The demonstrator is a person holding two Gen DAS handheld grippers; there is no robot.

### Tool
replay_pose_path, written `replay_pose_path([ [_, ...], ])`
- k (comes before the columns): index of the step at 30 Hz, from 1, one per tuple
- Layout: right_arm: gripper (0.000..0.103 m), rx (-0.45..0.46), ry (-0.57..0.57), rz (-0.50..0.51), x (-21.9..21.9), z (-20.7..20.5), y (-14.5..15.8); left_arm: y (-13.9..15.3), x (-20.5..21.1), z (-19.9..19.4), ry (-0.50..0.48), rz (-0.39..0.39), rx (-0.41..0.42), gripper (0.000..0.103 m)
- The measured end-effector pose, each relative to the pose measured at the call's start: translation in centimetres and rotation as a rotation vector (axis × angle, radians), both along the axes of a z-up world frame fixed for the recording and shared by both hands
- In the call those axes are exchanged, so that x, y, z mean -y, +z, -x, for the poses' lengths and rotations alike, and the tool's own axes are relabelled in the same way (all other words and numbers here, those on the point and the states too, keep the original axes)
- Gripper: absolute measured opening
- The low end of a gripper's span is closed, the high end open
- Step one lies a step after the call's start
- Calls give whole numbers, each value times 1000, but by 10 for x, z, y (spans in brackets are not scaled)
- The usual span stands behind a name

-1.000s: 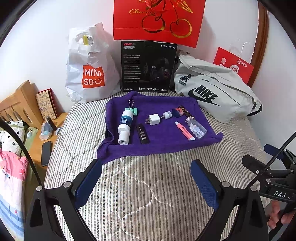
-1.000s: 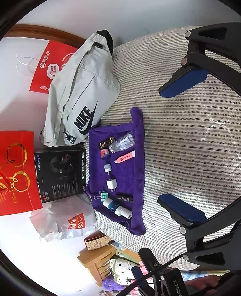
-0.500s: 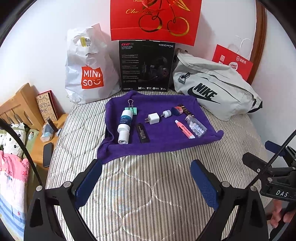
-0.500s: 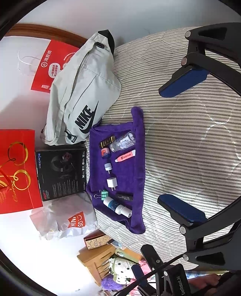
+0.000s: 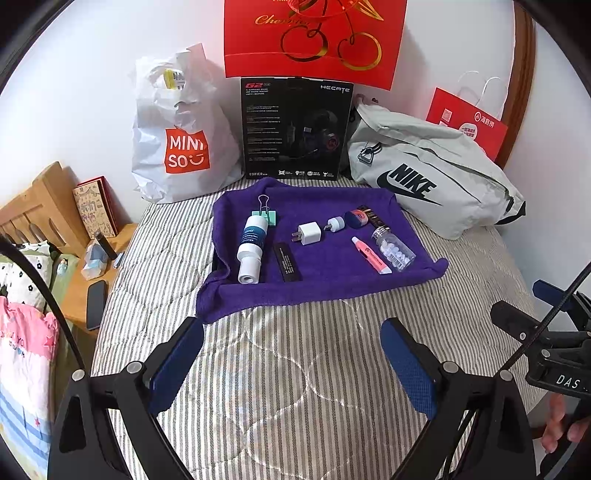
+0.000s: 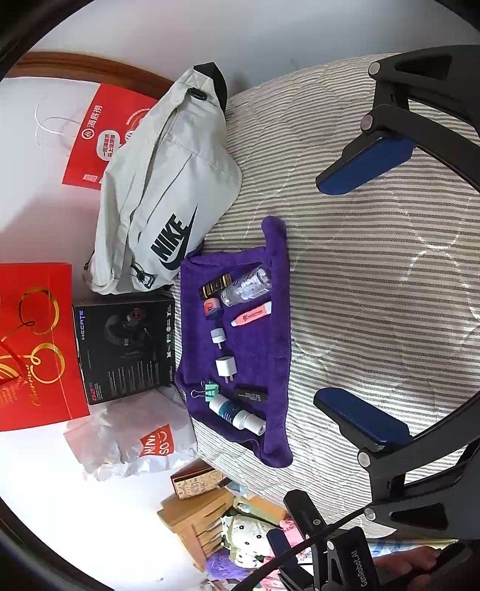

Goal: Organize rigid objects

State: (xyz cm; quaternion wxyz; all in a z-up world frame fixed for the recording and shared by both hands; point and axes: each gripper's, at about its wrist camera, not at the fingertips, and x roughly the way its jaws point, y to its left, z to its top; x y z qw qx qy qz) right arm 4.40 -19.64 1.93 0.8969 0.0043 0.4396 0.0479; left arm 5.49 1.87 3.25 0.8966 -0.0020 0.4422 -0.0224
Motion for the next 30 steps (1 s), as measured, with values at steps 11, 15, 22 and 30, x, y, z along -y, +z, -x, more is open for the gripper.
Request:
replay_pose_path([
  [11,103,-4,3,2,0,2,0,-2,-1,2,-1,-1,-2,97],
  [15,103,-2,1,-1,1,2,1,-3,-2,2,-6,0,-4,97],
  [22,103,-2,1,4,1,2,1,-3,-2,1,-13,4,-3,97],
  [30,103,-12,4,0,1,-1,-3,-1,-3,-3,-17,4,6,97],
])
